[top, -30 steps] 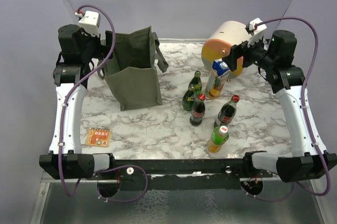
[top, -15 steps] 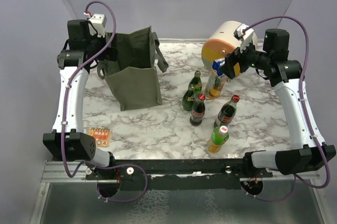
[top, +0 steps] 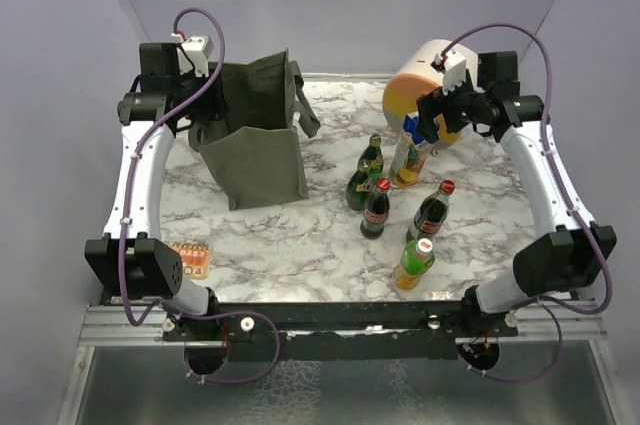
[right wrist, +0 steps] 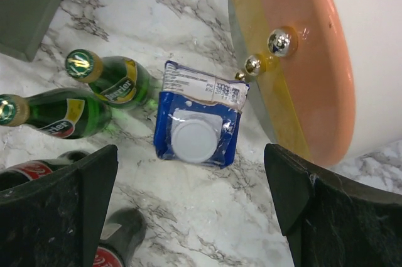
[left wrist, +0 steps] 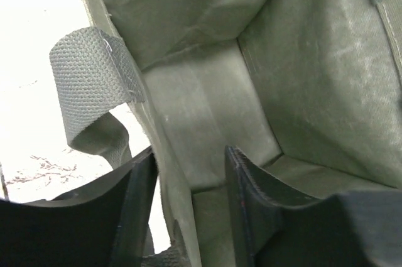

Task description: Place the beverage into the canvas bag

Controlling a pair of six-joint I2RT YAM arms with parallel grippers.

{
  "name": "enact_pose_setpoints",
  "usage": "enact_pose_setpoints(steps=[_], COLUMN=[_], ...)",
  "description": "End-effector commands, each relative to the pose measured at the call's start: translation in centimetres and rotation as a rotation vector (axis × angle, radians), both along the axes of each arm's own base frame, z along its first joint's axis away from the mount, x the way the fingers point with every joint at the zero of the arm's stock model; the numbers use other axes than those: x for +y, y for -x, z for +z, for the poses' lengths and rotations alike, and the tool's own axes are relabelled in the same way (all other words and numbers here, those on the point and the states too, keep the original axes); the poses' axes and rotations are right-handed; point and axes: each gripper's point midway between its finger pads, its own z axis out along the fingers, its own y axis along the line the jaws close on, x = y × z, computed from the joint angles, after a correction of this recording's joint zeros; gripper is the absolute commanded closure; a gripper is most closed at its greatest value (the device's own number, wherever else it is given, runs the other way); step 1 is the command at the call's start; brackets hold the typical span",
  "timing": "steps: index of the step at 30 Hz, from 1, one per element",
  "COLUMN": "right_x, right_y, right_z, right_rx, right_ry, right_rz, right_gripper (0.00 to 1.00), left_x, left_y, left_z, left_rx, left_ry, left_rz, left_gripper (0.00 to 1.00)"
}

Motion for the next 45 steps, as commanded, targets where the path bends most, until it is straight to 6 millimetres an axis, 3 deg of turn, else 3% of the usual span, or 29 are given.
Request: enact_pose_setpoints(steps=[1, 7, 10, 34, 36, 39, 45], right_x=[-0.7, -0.5, -0.2, 1.3, 1.3, 1.4, 1.4], right_y=[-2.1, -3.0, -3.4, -3.6, -3.5, -3.5, -3.7], right_z=[-2.1, -4.3, -4.7, -7.0, -7.2, -7.3, -7.1], right_rx=[0.060, 0.102, 0.112, 0.158, 0.159, 0.154, 0.139], right_ry=[0.017, 0.029, 0.020, 0.002, 0.004, 0.005, 0.005], right_rz=[-0.079, -0.083, -0.085, -0.046, -0.045, -0.044, -0.045], right_gripper=[0.00, 0.00, 0.00, 0.15, 0.15, 0.15, 0.19], left_x=[-1.6, -3.4, -4.3, -8.8, -9.2, -9.0, -5.7], left_y=[1.1, 2.6, 3.5, 12.3, 12.8, 12.9, 10.8], left_z=[-0.4, -0.8, -0.9, -2.3, -2.1, -2.0, -0.9], left_rx=[0.027, 0.057, 0.071, 0.213, 0.214, 0.193, 0.109], left_ry=[0.060, 0.108, 0.129, 0.317, 0.340, 0.334, 0.244], left_rz=[-0.051, -0.128, -0.164, -0.387, -0.415, -0.412, -0.271], left_gripper=[0.57, 0.80, 0.86, 0.86, 0.79, 0.57, 0.37])
